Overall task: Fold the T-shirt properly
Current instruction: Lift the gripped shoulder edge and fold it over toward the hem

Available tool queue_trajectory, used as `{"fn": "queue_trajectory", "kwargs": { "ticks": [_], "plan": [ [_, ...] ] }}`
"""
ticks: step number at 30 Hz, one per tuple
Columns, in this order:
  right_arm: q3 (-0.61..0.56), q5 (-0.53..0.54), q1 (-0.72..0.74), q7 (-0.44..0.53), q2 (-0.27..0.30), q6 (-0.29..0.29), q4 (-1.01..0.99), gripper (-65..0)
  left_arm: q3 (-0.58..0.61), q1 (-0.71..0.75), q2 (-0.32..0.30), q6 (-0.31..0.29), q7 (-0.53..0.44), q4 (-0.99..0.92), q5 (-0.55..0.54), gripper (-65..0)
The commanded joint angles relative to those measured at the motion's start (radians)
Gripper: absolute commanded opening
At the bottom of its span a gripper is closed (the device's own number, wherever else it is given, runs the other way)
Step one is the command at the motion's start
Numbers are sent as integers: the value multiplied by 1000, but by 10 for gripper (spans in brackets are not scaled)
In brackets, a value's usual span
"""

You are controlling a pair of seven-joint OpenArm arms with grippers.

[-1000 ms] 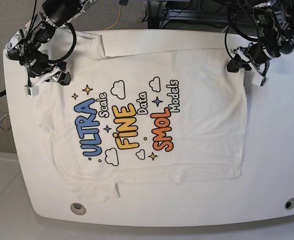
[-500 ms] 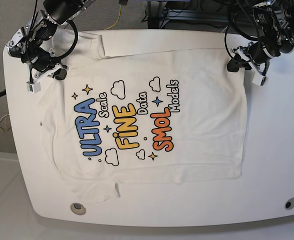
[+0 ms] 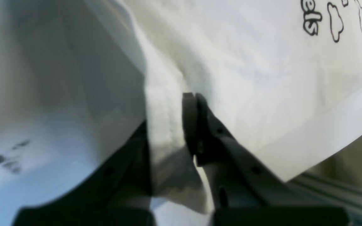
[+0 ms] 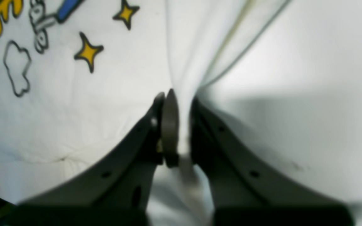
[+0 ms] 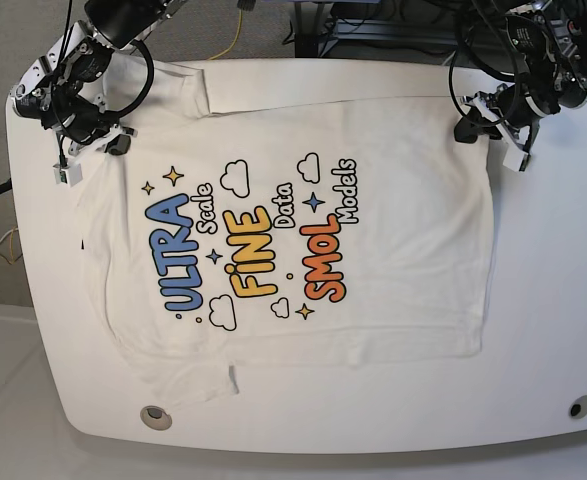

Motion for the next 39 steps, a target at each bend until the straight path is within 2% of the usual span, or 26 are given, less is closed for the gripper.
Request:
{"fn": "queue_trajectory", "kwargs": {
  "ticks": [1,8,22,39],
  "plan": [
    [-18,-46,-10,-40,13,-6,74,-650,-3,29,-13,26,132,32,161,-619],
    [-76,-40,-9,-40,13,-6,202,-650,-3,28,-31,26,120,133,161,-619],
    [-196,-38,-1,-40,5,-6,218,-650,-3,-6,-34,26,122,181,159,-619],
    [-209,-41,53,-40,-1,-6,253,-650,-2,-133,-34,26,122,181,158,-619]
  ]
}}
